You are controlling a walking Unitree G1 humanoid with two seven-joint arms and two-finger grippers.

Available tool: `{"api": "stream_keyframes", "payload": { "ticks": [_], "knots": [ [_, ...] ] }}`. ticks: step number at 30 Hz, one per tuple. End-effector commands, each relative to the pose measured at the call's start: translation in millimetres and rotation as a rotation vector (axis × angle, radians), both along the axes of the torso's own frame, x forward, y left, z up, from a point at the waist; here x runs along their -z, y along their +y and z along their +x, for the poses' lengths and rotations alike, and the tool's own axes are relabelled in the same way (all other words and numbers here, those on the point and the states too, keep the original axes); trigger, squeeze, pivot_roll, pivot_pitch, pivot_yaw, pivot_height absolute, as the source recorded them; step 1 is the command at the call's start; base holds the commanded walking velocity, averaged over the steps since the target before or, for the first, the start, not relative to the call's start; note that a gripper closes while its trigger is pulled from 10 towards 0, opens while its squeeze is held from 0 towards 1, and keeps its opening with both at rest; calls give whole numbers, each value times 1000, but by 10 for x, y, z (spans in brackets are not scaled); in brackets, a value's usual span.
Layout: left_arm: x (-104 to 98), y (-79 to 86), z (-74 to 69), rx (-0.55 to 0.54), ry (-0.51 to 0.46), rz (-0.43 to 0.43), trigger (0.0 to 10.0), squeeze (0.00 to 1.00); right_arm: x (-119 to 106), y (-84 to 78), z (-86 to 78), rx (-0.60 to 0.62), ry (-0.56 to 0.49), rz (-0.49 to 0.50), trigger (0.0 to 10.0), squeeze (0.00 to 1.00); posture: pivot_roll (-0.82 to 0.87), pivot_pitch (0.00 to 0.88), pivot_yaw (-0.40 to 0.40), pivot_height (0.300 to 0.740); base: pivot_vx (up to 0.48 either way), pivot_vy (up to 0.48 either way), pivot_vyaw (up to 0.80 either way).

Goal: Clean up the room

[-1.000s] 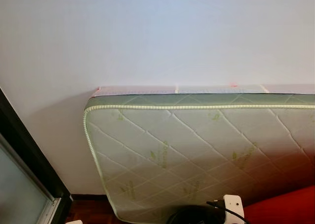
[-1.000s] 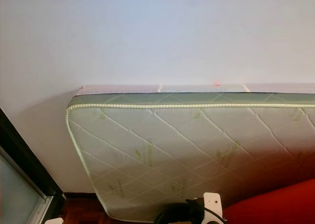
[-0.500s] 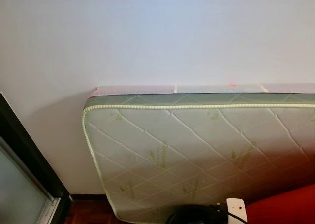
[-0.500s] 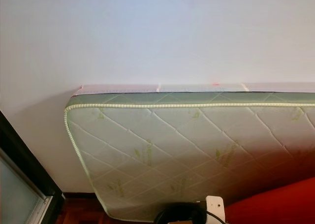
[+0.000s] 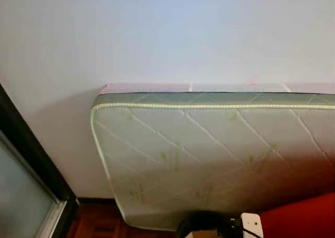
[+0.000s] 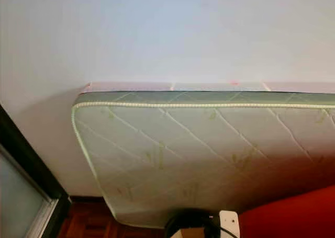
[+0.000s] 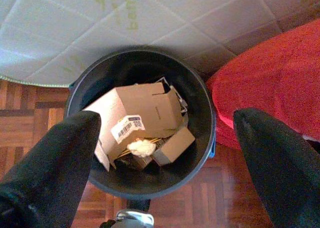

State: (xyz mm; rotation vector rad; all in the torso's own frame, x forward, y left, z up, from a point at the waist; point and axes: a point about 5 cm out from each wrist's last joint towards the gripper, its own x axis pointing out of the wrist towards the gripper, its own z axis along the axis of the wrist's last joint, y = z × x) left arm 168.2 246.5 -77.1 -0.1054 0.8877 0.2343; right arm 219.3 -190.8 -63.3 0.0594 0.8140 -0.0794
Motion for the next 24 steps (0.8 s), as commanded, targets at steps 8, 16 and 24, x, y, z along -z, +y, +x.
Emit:
{"api": "stream_keyframes", "payload": {
  "ticks": [8, 16, 24],
  "knots": [
    [50, -46, -74, -3, 36, -4, 10000, 0, 36, -9, -61, -9, 21, -7, 10000, 0, 76, 0, -20, 740, -293, 0, 0],
    [52, -74, -61, 7, 34, -4, 10000, 0, 43, 7, -69, -12, 25, -7, 10000, 0, 76, 0, -15, 740, -294, 0, 0],
    [37, -62, -35, 17, 28, 4, 10000, 0, 46, 13, -72, 2, 23, 3, 10000, 0, 75, 0, -10, 740, -253, 0, 0]
  ]
}}
